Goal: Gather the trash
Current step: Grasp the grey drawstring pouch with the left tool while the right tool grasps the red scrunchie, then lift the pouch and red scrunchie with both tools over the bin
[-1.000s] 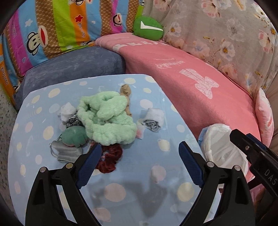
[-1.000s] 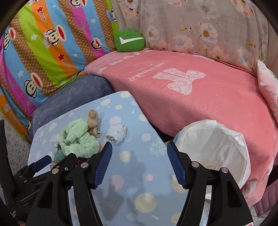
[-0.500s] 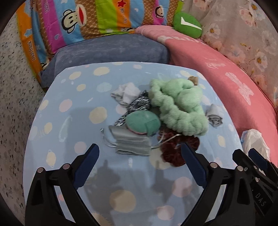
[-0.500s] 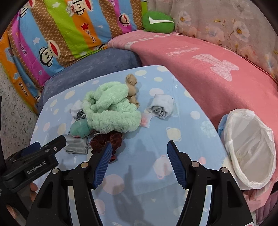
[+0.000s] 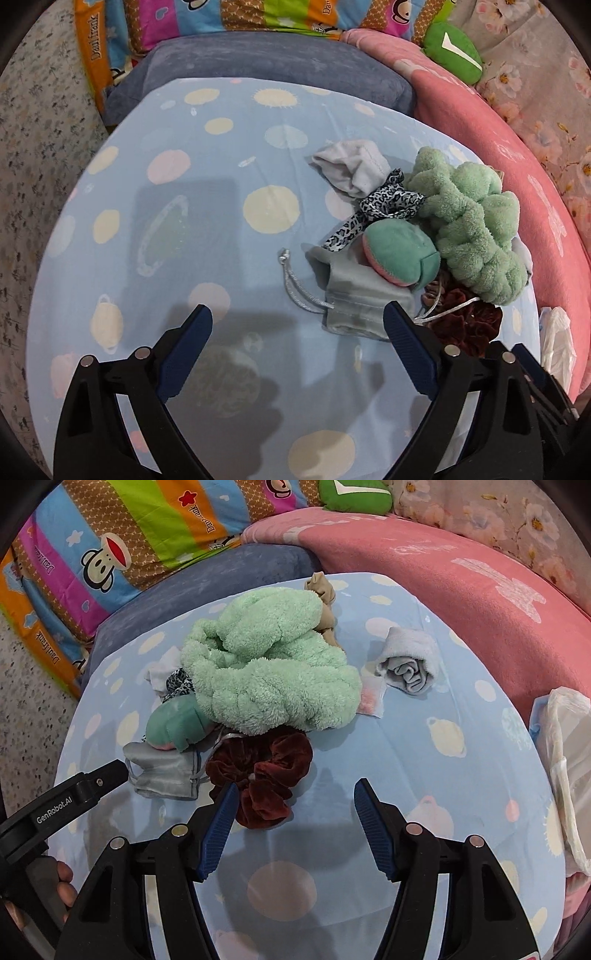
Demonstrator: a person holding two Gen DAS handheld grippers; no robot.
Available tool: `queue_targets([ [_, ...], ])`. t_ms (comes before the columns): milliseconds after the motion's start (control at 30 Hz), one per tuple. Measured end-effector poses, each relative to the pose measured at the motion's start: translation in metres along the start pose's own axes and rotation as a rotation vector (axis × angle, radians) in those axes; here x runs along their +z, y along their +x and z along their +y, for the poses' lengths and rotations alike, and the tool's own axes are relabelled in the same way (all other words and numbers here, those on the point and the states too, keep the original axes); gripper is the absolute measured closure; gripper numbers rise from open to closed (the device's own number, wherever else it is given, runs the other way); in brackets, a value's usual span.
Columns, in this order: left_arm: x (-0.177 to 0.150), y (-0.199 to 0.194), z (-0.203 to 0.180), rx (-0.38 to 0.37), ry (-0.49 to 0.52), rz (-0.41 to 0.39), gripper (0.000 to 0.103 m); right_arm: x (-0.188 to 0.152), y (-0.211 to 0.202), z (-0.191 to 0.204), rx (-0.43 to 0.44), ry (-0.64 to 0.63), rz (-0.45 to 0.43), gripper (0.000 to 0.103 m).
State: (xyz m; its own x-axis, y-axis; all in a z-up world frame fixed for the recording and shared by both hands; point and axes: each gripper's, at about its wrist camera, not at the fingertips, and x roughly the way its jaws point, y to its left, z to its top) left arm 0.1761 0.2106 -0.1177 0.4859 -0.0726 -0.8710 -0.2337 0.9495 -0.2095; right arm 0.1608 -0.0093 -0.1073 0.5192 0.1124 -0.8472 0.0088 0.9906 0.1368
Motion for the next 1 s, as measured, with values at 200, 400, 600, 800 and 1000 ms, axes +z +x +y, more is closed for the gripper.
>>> queue_targets([
  [200, 0.008, 0.018, -0.008, -0.071, -0.032, 0.024, 0.027, 0.002, 0.016, 0.0, 0.018, 0.008, 0.034, 0.055],
  [400, 0.008, 0.033, -0.018, -0.107, -0.004, 0.062, 0.069, 0.002, 0.031, 0.003, 0.061, 0.007, 0.066, 0.081],
  [600, 0.005, 0.024, -0.021, -0.093, 0.044, 0.046, 0.096, 0.003, 0.021, 0.007, 0.086, -0.01, 0.048, 0.09],
  [800, 0.001, -0.007, -0.031, -0.081, 0.079, -0.013, 0.097, 0.011, -0.017, 0.008, 0.122, -0.013, -0.027, 0.092],
  [1000, 0.001, -0.048, -0.046, -0.094, 0.119, -0.081, 0.098, 0.022, -0.067, 0.006, 0.135, -0.03, -0.135, 0.092],
])
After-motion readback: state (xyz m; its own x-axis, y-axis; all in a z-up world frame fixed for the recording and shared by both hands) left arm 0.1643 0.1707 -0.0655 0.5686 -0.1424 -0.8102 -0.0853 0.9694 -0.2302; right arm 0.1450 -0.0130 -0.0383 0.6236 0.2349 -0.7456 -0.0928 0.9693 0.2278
